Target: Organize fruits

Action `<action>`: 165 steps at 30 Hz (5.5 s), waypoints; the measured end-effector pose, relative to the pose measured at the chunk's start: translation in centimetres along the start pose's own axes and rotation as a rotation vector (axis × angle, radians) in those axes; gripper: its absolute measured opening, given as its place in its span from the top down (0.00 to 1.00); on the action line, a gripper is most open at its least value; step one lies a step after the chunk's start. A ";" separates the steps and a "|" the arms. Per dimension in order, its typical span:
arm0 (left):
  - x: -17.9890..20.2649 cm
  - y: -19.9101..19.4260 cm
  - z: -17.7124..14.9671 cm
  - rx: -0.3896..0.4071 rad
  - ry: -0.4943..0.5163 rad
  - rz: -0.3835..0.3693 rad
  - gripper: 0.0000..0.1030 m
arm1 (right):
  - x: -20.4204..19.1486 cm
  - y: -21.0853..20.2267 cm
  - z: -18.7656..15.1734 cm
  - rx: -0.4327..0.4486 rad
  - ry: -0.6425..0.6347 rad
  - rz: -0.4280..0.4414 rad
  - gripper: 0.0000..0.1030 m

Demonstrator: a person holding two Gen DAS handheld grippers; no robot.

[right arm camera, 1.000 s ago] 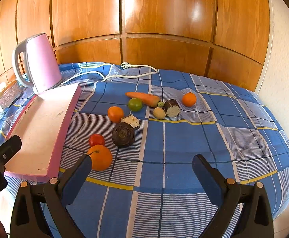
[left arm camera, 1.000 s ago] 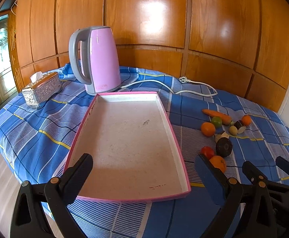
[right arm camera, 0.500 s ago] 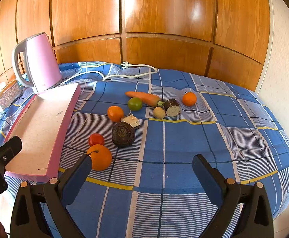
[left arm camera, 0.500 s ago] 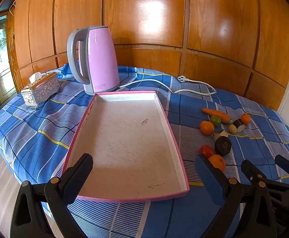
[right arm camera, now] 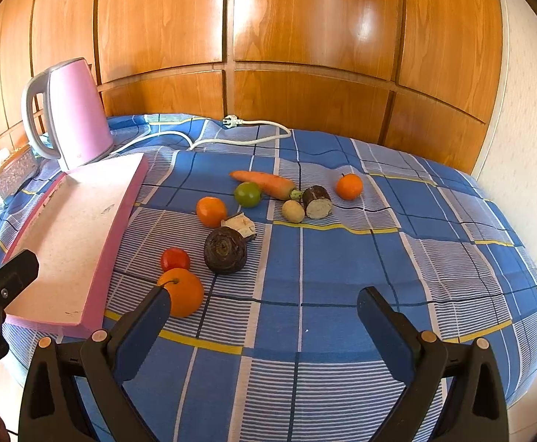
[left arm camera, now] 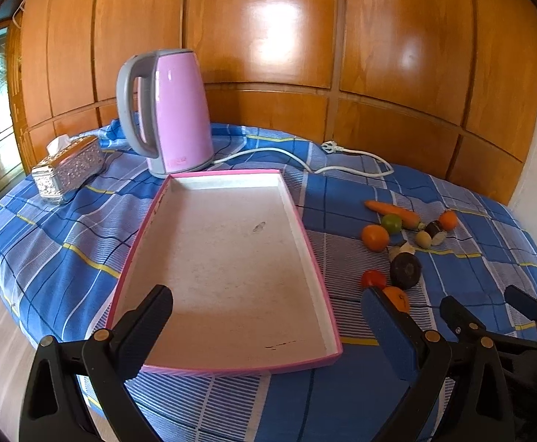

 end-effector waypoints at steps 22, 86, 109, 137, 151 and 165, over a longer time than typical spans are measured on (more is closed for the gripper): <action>9.6 4.4 0.9 -0.190 0.387 -0.267 0.59 | 6.3 4.4 -0.4 -0.132 0.142 0.041 0.40; 0.6 3.7 3.6 -0.076 0.033 -0.136 0.66 | -1.7 5.0 3.3 -0.113 -0.085 0.292 0.61; -9.7 3.5 3.1 -0.050 -0.227 0.100 0.43 | -14.4 3.9 6.9 -0.124 -0.340 0.431 0.60; -6.4 0.1 2.7 0.029 -0.133 0.086 0.42 | -9.7 2.2 4.0 -0.097 -0.198 0.343 0.59; -2.7 0.9 2.2 -0.002 -0.009 0.042 0.42 | -4.2 2.8 3.4 -0.100 -0.053 0.280 0.59; 2.4 2.5 1.9 -0.070 0.168 -0.100 0.54 | 1.2 3.8 3.1 -0.111 0.090 0.203 0.59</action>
Point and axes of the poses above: each gripper's, at about its wrist camera, not at the fingertips, and y roughly the way its jaws point, x to its right, z to its top, the point moved 1 cm from there along y, roughly the way its jaws point, and after that the axes turned 14 degrees about -x, right-handed, at the moved point
